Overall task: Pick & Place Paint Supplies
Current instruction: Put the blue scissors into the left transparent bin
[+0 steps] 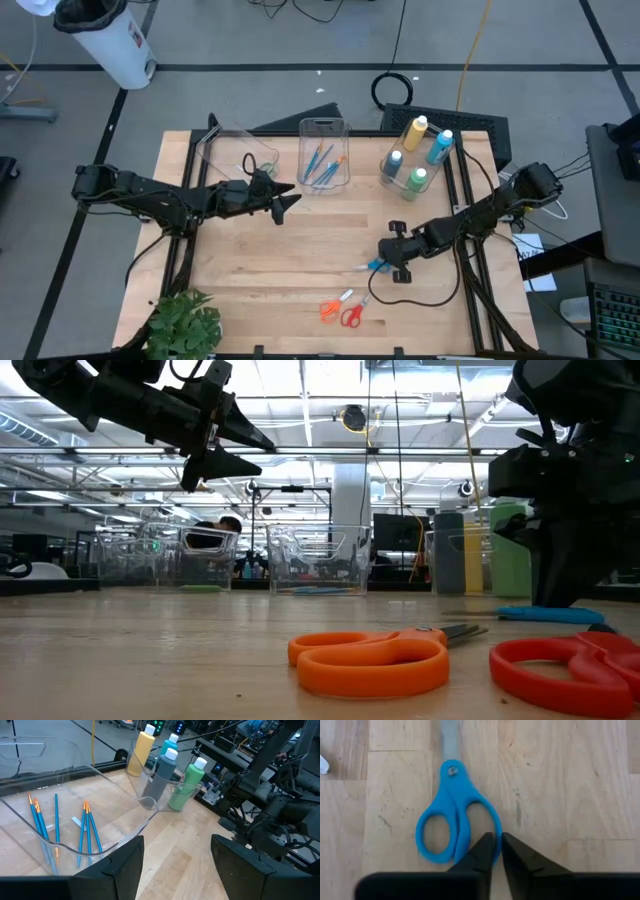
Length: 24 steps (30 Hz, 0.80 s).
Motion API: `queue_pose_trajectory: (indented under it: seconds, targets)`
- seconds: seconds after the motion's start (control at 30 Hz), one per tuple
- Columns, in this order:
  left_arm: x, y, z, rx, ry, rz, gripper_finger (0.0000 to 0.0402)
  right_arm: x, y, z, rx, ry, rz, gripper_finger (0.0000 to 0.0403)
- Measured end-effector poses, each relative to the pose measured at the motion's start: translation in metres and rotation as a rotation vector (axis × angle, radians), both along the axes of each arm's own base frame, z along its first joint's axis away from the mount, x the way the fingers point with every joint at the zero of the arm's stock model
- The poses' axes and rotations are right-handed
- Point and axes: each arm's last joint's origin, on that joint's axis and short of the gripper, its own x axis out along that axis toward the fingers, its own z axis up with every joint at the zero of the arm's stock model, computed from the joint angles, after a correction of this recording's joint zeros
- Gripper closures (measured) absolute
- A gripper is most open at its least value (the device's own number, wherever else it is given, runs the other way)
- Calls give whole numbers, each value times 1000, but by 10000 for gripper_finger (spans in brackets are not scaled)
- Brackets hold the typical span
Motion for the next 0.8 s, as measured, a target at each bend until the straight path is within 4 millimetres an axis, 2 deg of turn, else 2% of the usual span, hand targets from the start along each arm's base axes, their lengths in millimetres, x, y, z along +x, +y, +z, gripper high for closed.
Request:
queue_pose_trajectory:
  seconds: [0.07,0.33,0.53,0.8]
  targets:
    - [0,0,0,0,0,0,163,0,0,0,-8,-1,13,395]
    - [0,0,-1,0,6,0,163,6,2,9,13,-115,44,399]
    - [0,0,-1,0,5,1,163,5,-3,41,-62,-312,46,401]
    - [0,0,0,3,6,3,163,11,-14,90,-70,-679,70,402]
